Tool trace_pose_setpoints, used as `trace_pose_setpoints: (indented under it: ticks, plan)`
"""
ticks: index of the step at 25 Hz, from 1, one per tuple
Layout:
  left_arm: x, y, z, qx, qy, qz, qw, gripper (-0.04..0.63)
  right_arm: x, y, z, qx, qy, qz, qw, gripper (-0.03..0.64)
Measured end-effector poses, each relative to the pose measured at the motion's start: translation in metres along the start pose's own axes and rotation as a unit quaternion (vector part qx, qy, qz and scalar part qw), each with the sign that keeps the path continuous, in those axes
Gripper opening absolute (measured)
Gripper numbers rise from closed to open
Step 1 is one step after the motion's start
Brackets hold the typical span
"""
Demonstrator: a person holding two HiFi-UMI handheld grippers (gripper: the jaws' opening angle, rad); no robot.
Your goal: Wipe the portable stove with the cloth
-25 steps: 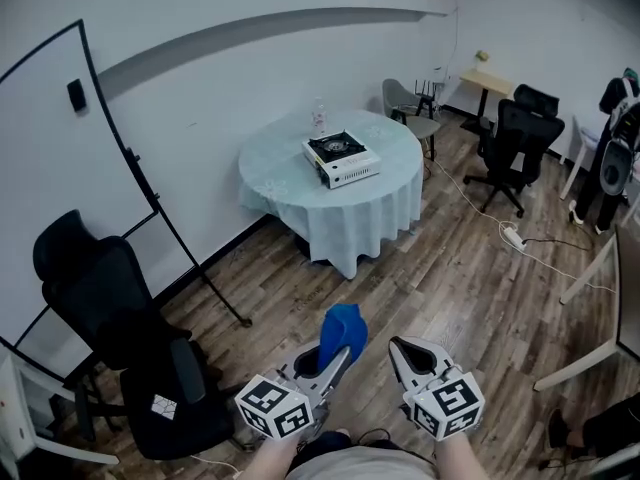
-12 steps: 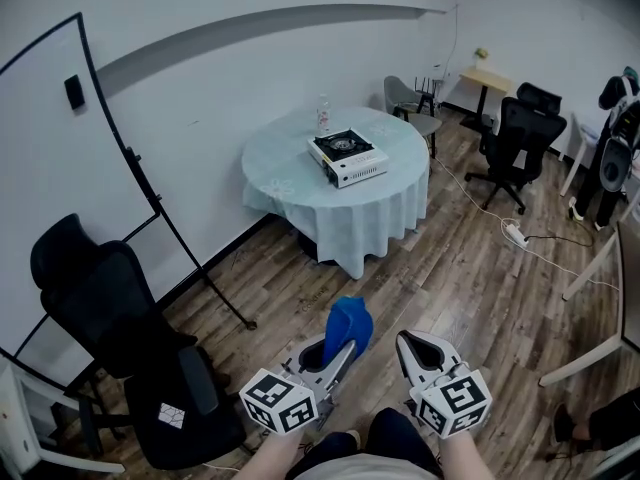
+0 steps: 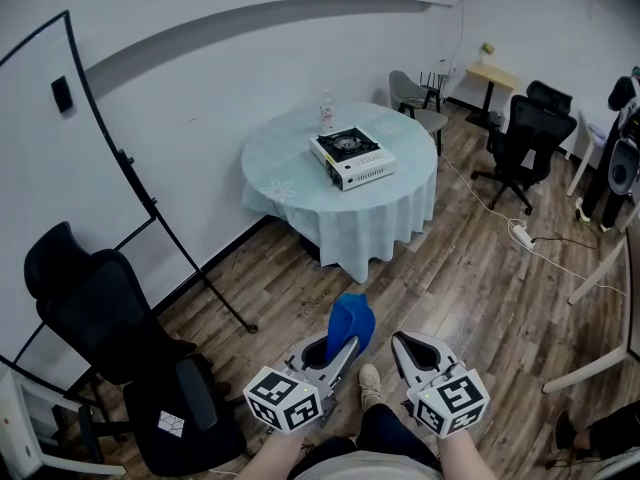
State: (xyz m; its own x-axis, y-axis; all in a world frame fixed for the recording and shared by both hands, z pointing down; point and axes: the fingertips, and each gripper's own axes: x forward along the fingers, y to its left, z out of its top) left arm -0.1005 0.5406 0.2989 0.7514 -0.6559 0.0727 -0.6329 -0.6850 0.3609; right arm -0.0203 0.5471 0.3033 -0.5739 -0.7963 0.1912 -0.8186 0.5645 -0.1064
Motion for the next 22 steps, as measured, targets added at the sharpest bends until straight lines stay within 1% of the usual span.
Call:
trace_pose_setpoints:
  ticks: [6,10,13,18,22]
  plan:
    - [0.055,0.049,0.016,-0.002,-0.005,0.011,0.9999,0.106,0.067,-0.050,0.010,0.003,0.000,0.014,1.000,0.023]
    - [0.096,0.084,0.038,-0.010,-0.016,0.017,0.9997,0.106,0.115,-0.086,0.028,0.000,-0.003,0.027,1.000,0.023]
    - [0.130,0.108,0.058,-0.007,-0.023,0.025,0.9994,0.106,0.148,-0.116,0.044,-0.006,-0.005,0.036,0.999,0.023]
    - [0.180,0.143,0.082,-0.003,-0.032,0.032,0.9990,0.106,0.191,-0.162,0.066,-0.011,-0.011,0.044,0.999,0.023]
    - [0.209,0.168,0.092,-0.009,-0.036,0.038,0.9986,0.106,0.215,-0.189,0.069,-0.009,-0.005,0.046,0.999,0.023]
